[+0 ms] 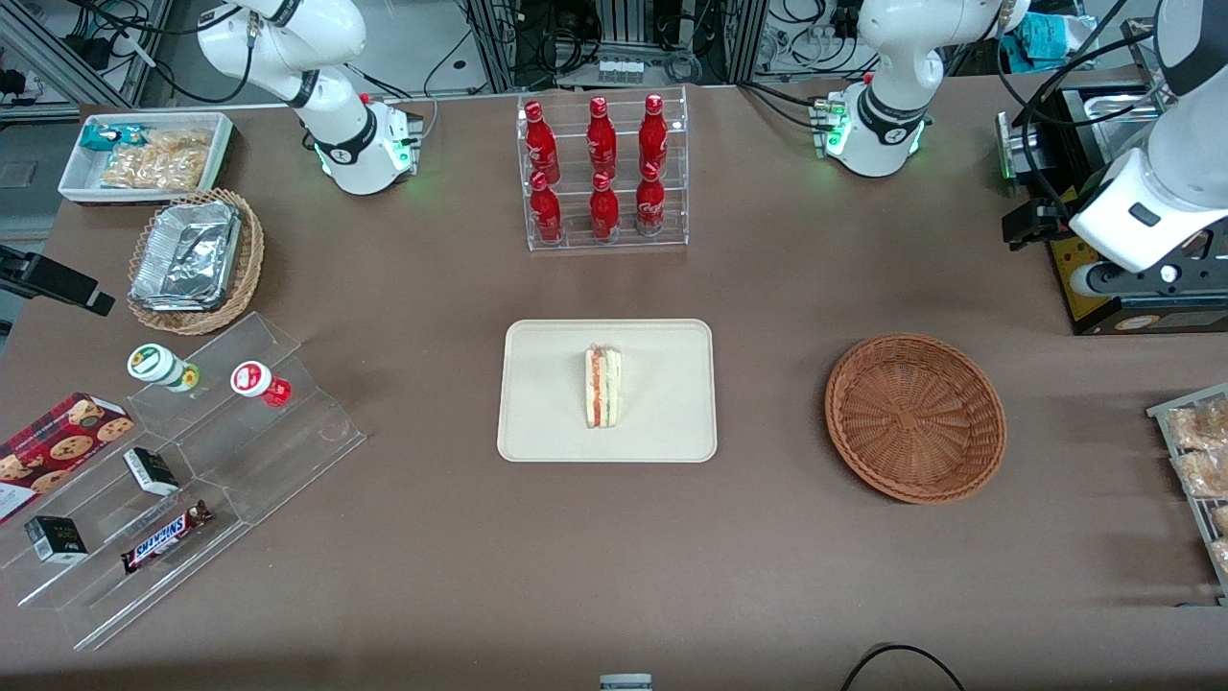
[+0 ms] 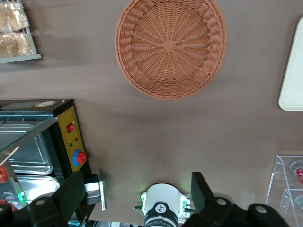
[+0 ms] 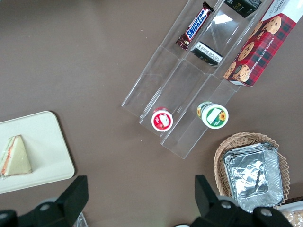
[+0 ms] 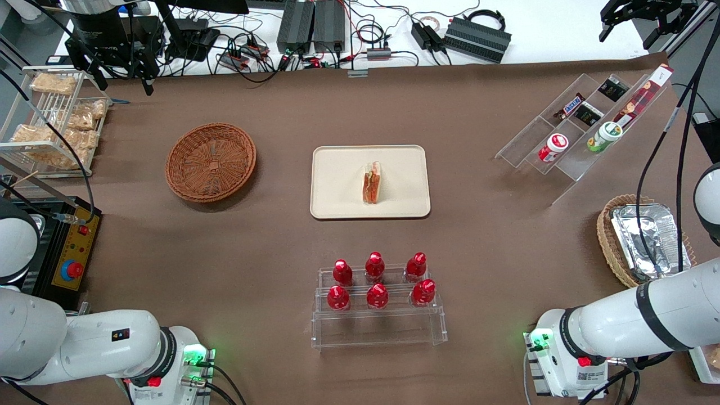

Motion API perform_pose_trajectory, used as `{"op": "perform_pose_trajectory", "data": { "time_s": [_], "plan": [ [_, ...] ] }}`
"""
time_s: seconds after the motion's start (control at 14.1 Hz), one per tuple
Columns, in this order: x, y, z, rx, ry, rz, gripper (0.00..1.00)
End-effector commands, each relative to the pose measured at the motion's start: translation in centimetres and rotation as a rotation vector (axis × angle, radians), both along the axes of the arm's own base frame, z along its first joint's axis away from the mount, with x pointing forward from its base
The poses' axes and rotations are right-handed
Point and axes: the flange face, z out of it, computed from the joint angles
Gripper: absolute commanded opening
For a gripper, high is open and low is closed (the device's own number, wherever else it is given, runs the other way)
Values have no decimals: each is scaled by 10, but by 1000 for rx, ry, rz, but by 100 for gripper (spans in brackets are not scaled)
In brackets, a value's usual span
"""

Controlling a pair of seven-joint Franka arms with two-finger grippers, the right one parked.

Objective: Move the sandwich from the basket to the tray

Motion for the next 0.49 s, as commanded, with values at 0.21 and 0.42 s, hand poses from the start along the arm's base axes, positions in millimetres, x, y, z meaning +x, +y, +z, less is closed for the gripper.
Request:
{"op": "perform_pose_trajectory", "data": {
  "time_s": [0.21, 0.42],
  "plan": [
    [-7, -4, 13, -16, -1, -4, 100],
    [-17, -4, 9, 6, 50, 7, 100]
  ]
}}
